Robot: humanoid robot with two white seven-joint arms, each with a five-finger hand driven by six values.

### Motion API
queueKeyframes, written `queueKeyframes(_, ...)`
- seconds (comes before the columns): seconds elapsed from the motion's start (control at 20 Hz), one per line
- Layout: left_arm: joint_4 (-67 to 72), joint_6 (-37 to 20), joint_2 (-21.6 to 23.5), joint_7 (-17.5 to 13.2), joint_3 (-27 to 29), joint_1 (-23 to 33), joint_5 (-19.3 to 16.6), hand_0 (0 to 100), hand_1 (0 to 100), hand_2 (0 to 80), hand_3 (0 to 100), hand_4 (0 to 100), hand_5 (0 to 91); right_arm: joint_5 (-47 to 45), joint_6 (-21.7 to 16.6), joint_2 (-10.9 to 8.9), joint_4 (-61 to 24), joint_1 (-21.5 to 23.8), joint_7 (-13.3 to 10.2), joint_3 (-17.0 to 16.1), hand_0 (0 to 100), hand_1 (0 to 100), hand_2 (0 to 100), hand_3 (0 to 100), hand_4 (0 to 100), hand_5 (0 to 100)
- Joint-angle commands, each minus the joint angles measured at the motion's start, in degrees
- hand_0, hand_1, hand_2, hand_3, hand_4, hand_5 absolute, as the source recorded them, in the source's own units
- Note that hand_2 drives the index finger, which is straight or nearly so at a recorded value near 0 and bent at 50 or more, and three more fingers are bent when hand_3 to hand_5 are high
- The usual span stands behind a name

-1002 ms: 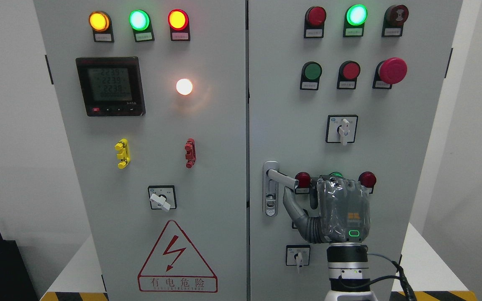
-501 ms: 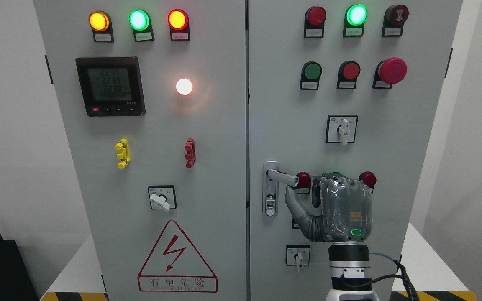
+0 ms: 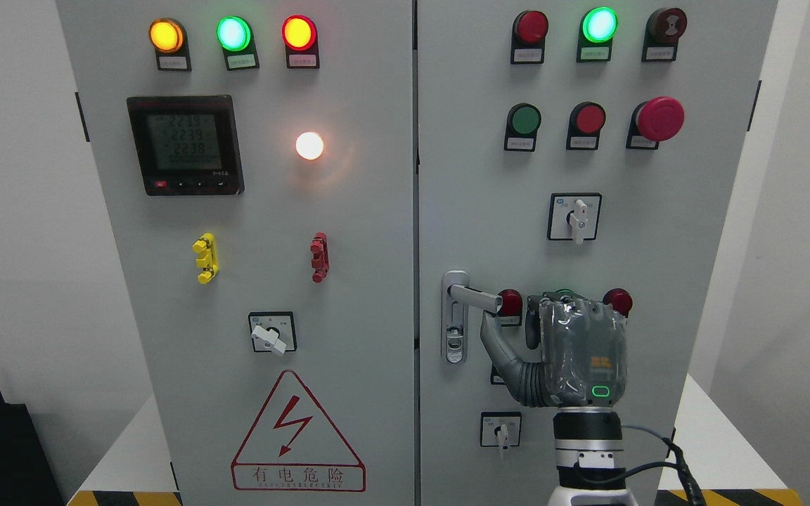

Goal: Release door handle

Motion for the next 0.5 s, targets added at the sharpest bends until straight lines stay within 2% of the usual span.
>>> queueKeyframes(0.0,1.05,0.03,0.02,0.05,0.62,0.00,-0.01,12,39,0.0,0,0,0.0,-0.07,0.01,-1.21,-0.45,1.23,-0.71,0.86,43,24,97,100,95,98)
queueKeyframes(0.3,0.97,-0.06,0.02,0.05,0.62,0.00,-0.01,12,39,0.0,0,0,0.0,-0.07,-0.43,-1.39,-0.62,2.11,-1.58,1.12,44,24,97,100,95,98)
queueKeyframes(0.45,0.97,0.03,0.02,0.05,0.62,0.00,-0.01,12,39,0.0,0,0,0.0,-0.34,-0.60,-2.52,-0.97,2.72,-2.38,1.91,44,24,97,100,95,98)
